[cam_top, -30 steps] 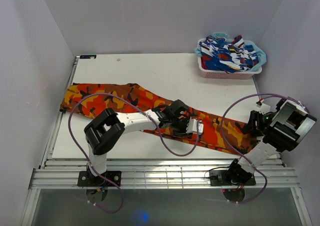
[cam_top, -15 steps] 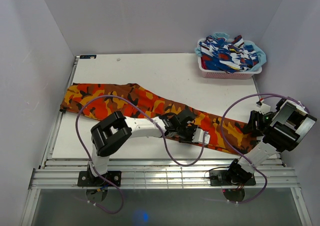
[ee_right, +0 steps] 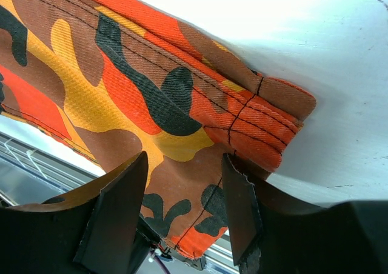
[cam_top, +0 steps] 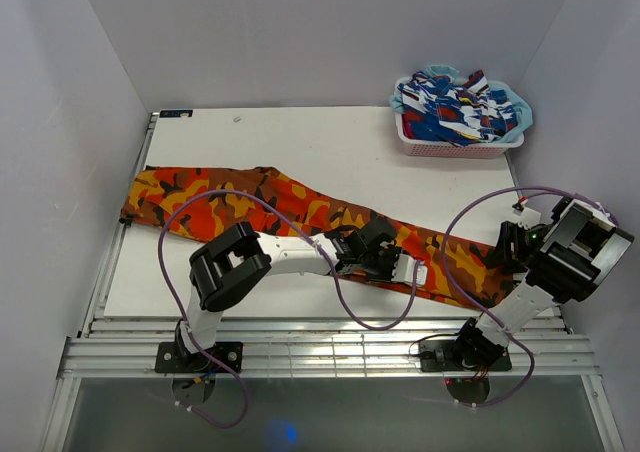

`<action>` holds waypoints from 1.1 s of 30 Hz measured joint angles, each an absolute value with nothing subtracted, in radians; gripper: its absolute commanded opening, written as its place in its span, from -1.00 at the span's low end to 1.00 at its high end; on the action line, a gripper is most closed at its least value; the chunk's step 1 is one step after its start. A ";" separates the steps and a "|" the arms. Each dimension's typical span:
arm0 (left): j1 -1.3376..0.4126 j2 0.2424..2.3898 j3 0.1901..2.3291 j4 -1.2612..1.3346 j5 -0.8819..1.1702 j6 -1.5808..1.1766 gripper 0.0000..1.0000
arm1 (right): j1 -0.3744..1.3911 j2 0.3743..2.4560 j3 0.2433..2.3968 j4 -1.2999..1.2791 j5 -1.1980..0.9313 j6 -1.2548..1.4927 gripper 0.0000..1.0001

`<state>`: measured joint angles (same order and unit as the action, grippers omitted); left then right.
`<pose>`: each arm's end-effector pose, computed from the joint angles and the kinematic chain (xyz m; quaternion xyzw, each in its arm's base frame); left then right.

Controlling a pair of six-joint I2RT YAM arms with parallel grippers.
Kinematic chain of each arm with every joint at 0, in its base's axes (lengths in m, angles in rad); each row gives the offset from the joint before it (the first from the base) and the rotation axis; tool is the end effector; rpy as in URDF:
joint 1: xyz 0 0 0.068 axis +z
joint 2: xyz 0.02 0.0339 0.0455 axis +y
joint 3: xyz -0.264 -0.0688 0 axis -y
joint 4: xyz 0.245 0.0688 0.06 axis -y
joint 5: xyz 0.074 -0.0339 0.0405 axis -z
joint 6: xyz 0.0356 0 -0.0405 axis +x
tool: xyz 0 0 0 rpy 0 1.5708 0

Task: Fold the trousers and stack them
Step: Fold the trousers

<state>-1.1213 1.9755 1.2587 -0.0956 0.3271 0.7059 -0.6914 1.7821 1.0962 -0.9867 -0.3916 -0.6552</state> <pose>0.1731 -0.3852 0.1623 0.7625 0.5122 -0.2233 0.3262 0.2337 -0.1758 0.1565 0.0276 0.9793 0.1830 0.0821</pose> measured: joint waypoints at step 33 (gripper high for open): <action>-1.123 2.016 1.273 -0.114 0.345 0.723 -1.00 | -0.691 1.802 1.097 -0.989 -0.403 -0.654 0.16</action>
<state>-1.1233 2.0163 1.2728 -0.1139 0.3450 0.7235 -0.6914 1.8019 1.0969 -0.9890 -0.4026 -0.6540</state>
